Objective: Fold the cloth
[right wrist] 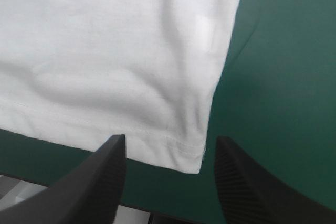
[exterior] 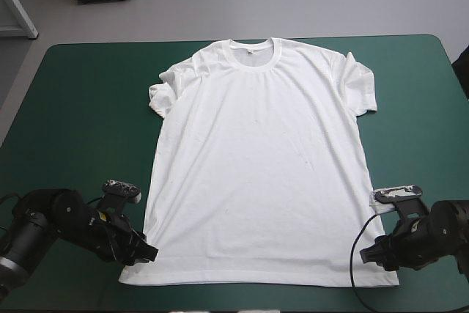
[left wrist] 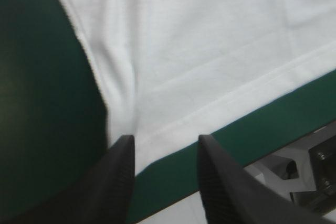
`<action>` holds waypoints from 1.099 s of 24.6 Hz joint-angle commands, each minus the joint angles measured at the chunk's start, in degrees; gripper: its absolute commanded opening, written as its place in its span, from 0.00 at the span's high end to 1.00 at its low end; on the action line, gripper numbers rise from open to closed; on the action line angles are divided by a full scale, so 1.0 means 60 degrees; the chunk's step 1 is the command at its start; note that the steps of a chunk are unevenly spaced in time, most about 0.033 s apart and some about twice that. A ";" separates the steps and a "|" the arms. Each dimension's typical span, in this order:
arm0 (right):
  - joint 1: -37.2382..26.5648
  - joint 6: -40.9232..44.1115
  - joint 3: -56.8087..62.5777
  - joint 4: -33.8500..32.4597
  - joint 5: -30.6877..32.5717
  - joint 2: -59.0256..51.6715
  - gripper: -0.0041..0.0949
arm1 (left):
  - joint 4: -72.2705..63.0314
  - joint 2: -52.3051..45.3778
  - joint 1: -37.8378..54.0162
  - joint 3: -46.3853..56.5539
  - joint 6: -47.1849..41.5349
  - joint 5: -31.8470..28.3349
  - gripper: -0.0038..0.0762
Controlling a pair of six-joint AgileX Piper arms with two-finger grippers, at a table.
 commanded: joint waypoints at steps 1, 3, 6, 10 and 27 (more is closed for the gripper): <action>0.0027 0.0116 -0.0996 -0.0220 0.0253 -0.0224 0.39 | -0.0414 -0.0117 -0.0046 -0.1408 -0.0110 0.0509 0.48; 0.0027 0.0438 -0.1961 -0.0608 0.0050 0.0015 0.39 | 0.0565 0.0050 -0.0025 -0.2600 -0.0360 -0.0278 0.48; 0.0027 0.0691 -0.3577 -0.1461 -0.0053 0.1145 0.39 | 0.2238 0.1413 -0.0025 -0.4379 -0.0578 -0.0659 0.48; 0.0027 0.0711 -0.5309 -0.1298 -0.0053 0.2977 0.39 | 0.2426 0.3889 0.0298 -0.6029 -0.0383 -0.1253 0.48; 0.0027 0.0711 -0.7236 -0.1193 -0.0415 0.5177 0.40 | 0.0944 0.7645 0.1371 -0.8424 0.0550 -0.1823 0.48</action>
